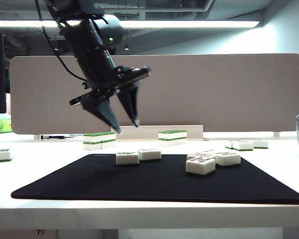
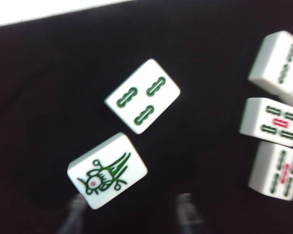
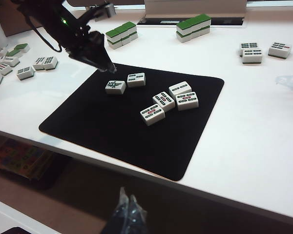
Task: Align six mahjong tiles in a row on the table.
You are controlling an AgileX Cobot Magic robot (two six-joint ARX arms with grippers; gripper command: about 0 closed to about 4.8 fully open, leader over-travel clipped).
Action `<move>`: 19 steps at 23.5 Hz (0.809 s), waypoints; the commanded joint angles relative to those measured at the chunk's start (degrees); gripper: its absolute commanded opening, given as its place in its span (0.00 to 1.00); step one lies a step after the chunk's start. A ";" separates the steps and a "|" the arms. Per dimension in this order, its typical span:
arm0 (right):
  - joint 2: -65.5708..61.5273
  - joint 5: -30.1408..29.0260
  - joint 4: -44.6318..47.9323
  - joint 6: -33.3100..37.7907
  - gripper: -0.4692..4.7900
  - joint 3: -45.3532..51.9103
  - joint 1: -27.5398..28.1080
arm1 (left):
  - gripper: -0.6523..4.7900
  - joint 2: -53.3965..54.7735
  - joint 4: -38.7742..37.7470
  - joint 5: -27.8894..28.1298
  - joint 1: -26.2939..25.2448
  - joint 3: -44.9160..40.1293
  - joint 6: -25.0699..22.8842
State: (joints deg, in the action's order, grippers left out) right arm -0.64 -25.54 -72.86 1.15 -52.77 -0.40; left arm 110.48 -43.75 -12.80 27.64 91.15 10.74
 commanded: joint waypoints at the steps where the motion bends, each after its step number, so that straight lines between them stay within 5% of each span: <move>1: 0.68 -0.07 0.66 -0.13 0.09 -0.15 -0.04 | 0.66 -0.17 -0.90 3.80 0.61 0.07 4.74; 9: 0.68 -0.07 0.66 -0.13 0.09 -0.15 -0.07 | 0.68 1.33 -2.12 6.60 1.03 0.02 17.33; 19: 0.68 -0.07 0.68 -0.13 0.09 -0.15 -0.07 | 0.68 5.60 0.79 7.96 2.05 0.02 17.16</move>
State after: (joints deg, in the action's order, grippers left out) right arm -0.64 -25.56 -72.93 1.15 -52.71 -0.40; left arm 116.05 -43.70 -5.08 29.47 91.15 27.97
